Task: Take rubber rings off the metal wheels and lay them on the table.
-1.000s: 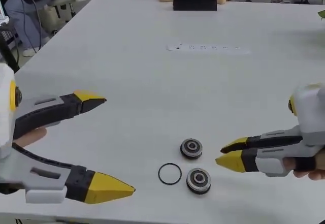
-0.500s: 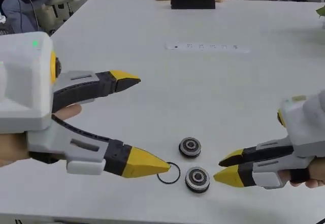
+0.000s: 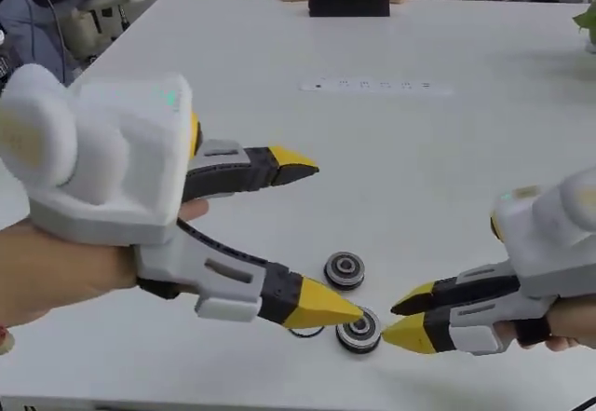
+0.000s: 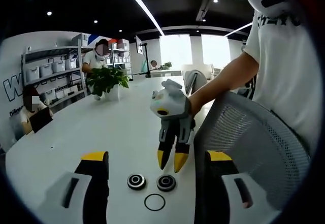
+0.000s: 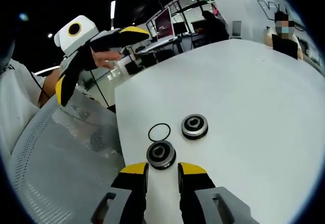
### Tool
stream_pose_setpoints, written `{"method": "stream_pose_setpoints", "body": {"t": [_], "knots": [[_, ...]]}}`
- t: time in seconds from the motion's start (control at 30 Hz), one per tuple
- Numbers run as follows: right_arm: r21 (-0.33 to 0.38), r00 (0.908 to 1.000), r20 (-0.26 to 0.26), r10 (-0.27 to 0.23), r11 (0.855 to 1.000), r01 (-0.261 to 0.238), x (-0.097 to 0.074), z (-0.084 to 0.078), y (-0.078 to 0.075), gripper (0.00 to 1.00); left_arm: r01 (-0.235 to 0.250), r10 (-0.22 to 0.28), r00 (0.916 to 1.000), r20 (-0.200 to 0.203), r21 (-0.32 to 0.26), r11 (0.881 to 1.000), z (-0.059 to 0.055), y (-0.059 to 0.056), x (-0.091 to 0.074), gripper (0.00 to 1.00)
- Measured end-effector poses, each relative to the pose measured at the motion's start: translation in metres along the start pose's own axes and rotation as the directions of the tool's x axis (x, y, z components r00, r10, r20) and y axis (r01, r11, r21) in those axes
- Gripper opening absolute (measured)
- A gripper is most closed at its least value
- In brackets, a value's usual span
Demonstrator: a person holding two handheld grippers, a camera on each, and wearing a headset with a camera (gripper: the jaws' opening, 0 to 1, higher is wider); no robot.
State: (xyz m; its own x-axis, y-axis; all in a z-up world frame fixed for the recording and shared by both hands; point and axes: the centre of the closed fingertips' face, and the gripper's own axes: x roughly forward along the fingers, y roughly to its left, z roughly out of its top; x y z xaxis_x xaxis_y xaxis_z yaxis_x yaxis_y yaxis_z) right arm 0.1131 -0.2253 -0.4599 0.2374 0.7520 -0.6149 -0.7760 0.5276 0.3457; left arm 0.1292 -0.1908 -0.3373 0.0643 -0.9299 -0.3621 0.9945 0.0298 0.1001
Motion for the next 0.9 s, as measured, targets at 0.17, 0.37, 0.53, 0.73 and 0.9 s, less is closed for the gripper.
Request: {"method": "stream_pose_setpoints", "body": {"t": [0.17, 0.37, 0.53, 0.73, 0.9], "knots": [[-0.037, 0.9997, -0.024, 0.002, 0.999, -0.003, 0.004, -0.004, 0.001, 0.2, 0.06, -0.06, 0.9978, -0.03, 0.005, 0.998, -0.007, -0.009, 0.015, 0.7], [-0.078, 0.9992, -0.038, -0.008, 0.997, 0.005, 0.008, -0.006, 0.003, 0.19, 0.078, -0.078, 0.9965, -0.031, -0.002, 0.997, -0.012, -0.009, 0.03, 0.65], [-0.126, 0.9983, -0.056, -0.018, 0.992, 0.011, 0.013, -0.009, 0.003, 0.2, 0.094, -0.093, 0.9935, -0.065, 0.018, 0.995, -0.031, -0.013, 0.043, 0.6], [-0.151, 0.9979, -0.055, -0.035, 0.988, 0.026, 0.015, -0.009, 0.0, 0.22, 0.106, -0.105, 0.9899, -0.094, 0.006, 0.994, -0.055, -0.02, 0.05, 0.52], [-0.157, 0.9978, -0.055, -0.037, 0.987, 0.028, 0.017, -0.01, 0.0, 0.21, 0.115, -0.121, 0.9877, -0.099, -0.069, 0.991, -0.071, -0.022, 0.056, 0.42]]}}
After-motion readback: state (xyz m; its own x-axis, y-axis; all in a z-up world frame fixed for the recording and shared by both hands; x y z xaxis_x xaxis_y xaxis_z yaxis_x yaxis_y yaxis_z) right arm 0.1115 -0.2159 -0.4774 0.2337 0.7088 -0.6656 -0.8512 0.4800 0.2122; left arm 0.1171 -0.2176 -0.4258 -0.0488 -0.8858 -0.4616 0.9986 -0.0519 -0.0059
